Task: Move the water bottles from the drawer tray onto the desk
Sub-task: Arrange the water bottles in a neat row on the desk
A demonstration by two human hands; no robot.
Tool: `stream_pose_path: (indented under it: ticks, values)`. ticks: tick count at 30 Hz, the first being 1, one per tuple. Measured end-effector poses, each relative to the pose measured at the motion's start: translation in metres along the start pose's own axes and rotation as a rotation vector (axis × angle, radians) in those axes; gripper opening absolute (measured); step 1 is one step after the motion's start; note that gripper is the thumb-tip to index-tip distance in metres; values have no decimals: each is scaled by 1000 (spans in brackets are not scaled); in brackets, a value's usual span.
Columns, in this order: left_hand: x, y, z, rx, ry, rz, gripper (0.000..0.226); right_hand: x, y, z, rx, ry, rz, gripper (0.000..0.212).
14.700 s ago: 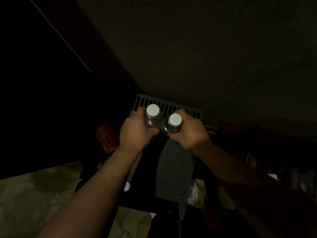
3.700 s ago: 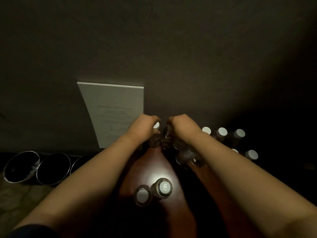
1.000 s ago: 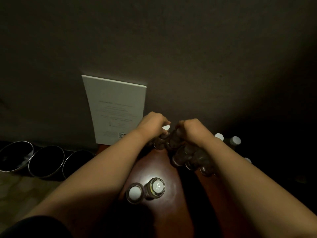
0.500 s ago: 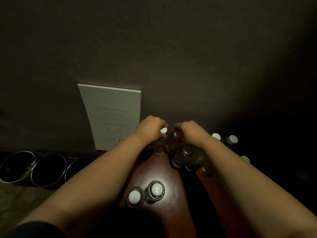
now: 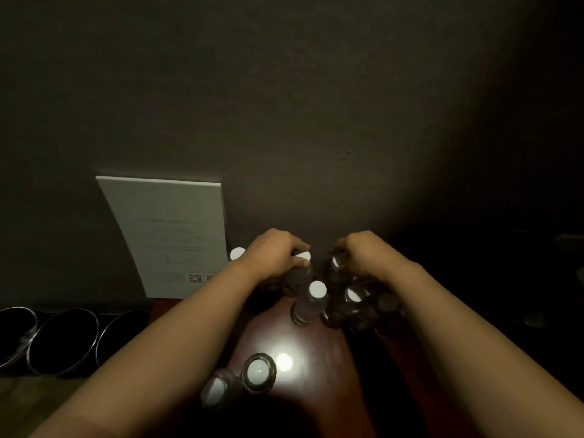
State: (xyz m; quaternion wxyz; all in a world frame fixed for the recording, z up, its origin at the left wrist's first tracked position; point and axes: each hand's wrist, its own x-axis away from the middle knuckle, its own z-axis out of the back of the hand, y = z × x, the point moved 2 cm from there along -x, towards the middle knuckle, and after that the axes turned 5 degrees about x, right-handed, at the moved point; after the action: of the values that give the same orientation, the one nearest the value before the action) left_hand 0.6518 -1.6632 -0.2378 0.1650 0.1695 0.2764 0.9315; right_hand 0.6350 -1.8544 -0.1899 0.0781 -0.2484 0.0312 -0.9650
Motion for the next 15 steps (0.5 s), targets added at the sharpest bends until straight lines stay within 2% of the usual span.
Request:
stream_pose_path:
  ticks: [6,15]
  values:
    - [-5,3,2,-4,-15,26,44,-4,-5,-4,28,47,76,27]
    - [-6,-2,0,43,-14,49,45,-15,-9,-7,5,88,74,34]
